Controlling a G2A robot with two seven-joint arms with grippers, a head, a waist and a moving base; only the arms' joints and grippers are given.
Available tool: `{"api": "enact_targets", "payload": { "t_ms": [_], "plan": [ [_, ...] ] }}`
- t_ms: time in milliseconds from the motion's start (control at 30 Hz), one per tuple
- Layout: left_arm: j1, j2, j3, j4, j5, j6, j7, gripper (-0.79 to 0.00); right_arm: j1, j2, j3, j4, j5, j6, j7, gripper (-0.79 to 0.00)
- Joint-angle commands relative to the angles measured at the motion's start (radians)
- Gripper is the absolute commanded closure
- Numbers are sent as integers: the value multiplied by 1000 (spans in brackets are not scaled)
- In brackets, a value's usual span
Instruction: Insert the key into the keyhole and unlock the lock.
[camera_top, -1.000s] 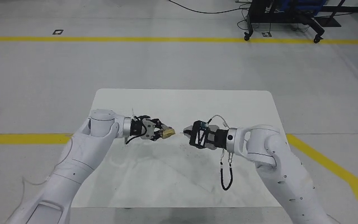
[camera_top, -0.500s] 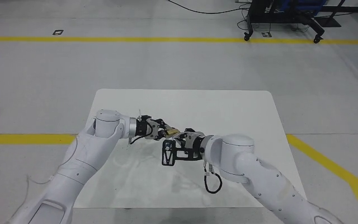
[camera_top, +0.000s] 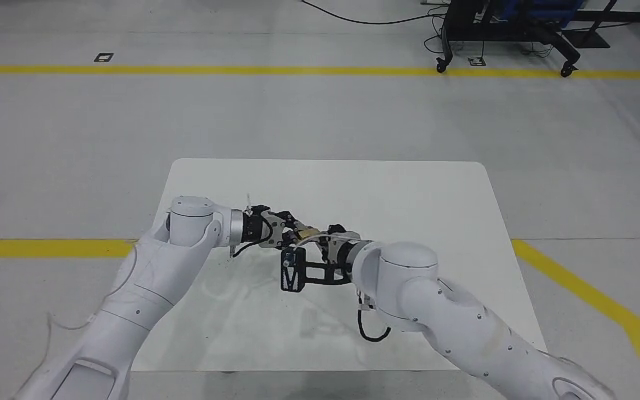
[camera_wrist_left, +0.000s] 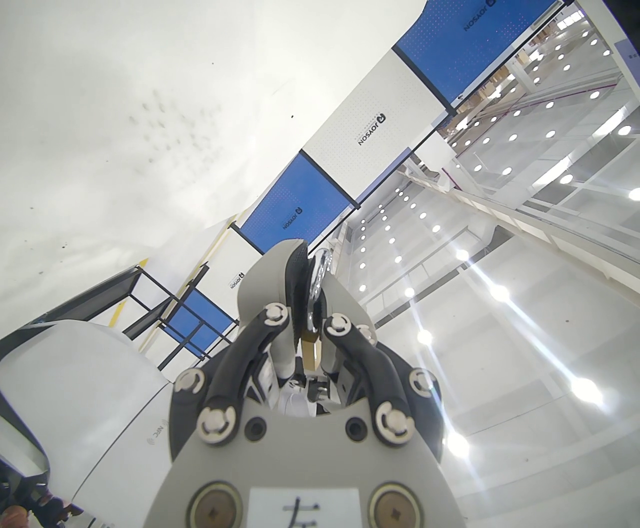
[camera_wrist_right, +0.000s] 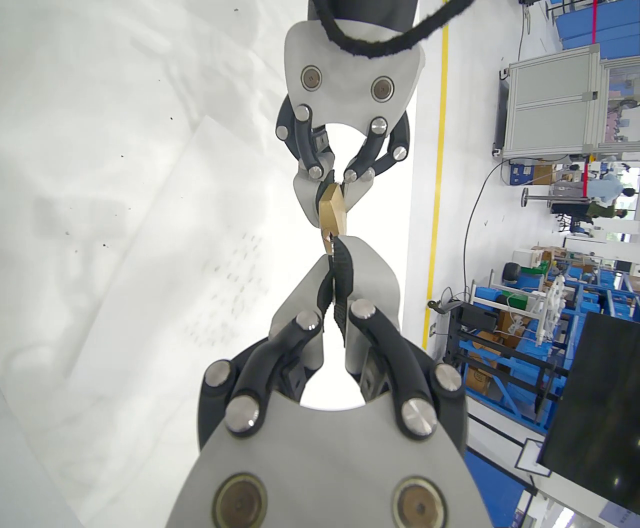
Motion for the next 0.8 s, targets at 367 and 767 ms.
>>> {"api": "enact_targets", "payload": {
  "t_ms": [367,767],
  "plan": [
    [-4,0,4,3,-1,-2,-10,0,25,-15,-34,21,-17,7,30,0],
    [-5,1,7,5,-3,1,-22,0,38,-29,-79,32,-78,29,57,0]
  ]
}}
